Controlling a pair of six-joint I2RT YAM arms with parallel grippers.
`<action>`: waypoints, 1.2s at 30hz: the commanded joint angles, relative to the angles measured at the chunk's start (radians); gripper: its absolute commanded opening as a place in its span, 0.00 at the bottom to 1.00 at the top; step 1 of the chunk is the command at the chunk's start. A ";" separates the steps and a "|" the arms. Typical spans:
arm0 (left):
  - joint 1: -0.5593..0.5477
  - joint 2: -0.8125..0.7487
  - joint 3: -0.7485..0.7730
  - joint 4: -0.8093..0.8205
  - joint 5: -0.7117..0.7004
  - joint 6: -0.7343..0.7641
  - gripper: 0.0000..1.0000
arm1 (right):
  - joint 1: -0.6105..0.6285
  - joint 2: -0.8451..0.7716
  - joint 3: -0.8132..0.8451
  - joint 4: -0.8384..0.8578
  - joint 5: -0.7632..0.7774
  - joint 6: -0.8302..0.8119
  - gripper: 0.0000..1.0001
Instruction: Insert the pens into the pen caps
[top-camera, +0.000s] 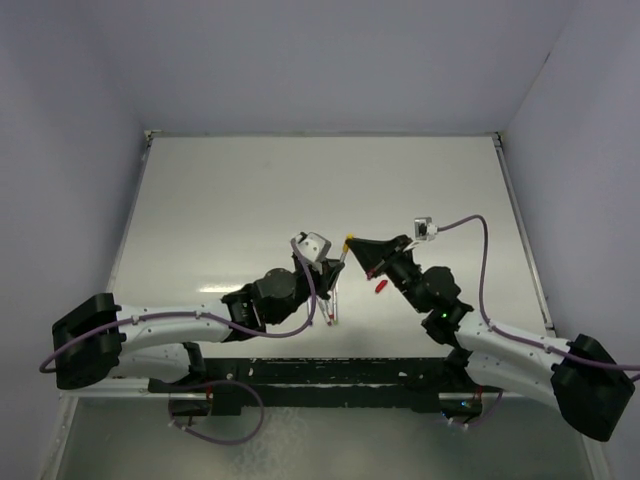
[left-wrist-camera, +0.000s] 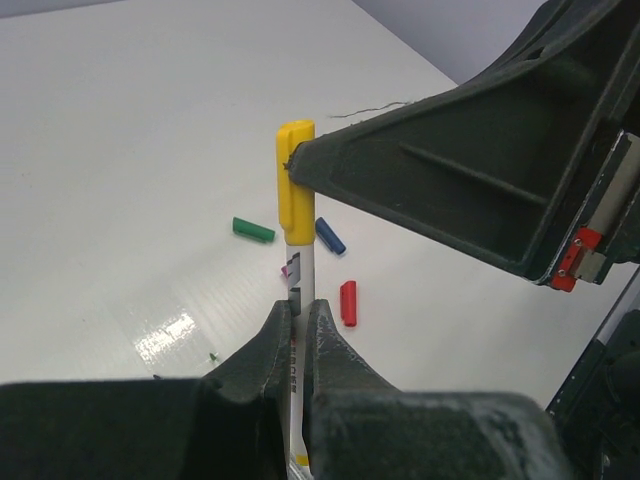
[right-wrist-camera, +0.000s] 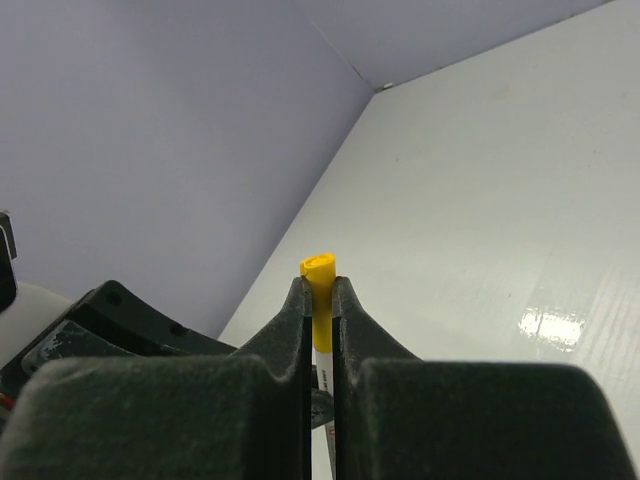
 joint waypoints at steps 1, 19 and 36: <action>0.044 -0.055 0.078 0.203 -0.075 0.004 0.00 | 0.067 0.007 -0.002 -0.219 -0.116 -0.022 0.00; 0.182 -0.071 0.003 -0.390 -0.126 -0.289 0.00 | 0.067 -0.225 0.280 -0.692 0.205 -0.174 0.83; 0.562 0.354 0.300 -0.512 0.164 -0.241 0.05 | 0.066 -0.243 0.229 -0.770 0.426 -0.152 1.00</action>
